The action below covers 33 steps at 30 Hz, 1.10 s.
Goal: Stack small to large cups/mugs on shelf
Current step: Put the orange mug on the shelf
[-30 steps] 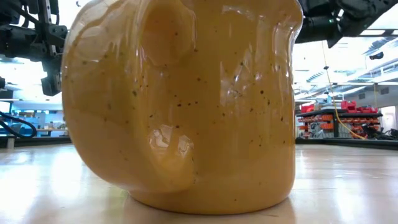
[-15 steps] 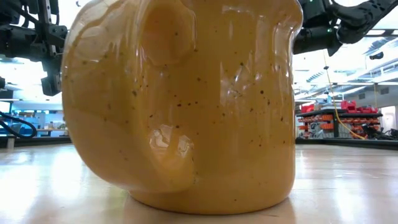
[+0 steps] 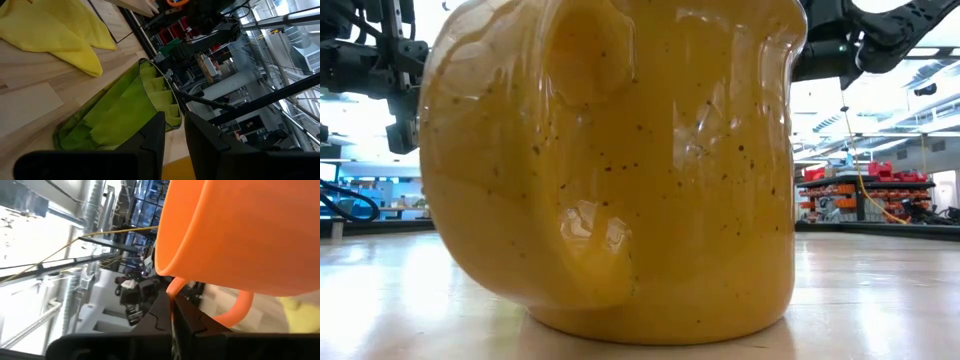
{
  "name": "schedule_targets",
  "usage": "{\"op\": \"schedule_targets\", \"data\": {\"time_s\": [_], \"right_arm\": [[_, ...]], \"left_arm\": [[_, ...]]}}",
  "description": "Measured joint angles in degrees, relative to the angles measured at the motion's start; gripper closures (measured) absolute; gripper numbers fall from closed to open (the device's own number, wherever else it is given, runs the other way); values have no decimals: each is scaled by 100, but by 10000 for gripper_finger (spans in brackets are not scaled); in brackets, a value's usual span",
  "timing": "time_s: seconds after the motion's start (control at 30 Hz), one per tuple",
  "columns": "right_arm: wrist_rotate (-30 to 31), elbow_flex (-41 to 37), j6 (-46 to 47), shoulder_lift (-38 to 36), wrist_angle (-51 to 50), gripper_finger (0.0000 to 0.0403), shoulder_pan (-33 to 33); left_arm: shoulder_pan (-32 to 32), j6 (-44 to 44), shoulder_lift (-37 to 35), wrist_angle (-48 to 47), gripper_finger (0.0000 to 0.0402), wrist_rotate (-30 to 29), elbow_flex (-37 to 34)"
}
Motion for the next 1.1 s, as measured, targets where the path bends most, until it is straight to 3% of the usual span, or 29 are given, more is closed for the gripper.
{"op": "schedule_targets", "data": {"time_s": [0.4, 0.87, 1.1], "right_arm": [[576, 7, 387, -135, -191, 402, 137], [2672, 64, 430, 2, -215, 402, 987], [2867, 330, 374, 342, -210, 402, 1017]], "left_arm": [[0, 7, 0, -1, 318, 2, 0], [-1, 68, -1, -4, 318, 0, 0], [0, 68, 0, -6, 323, 0, 0]]}}
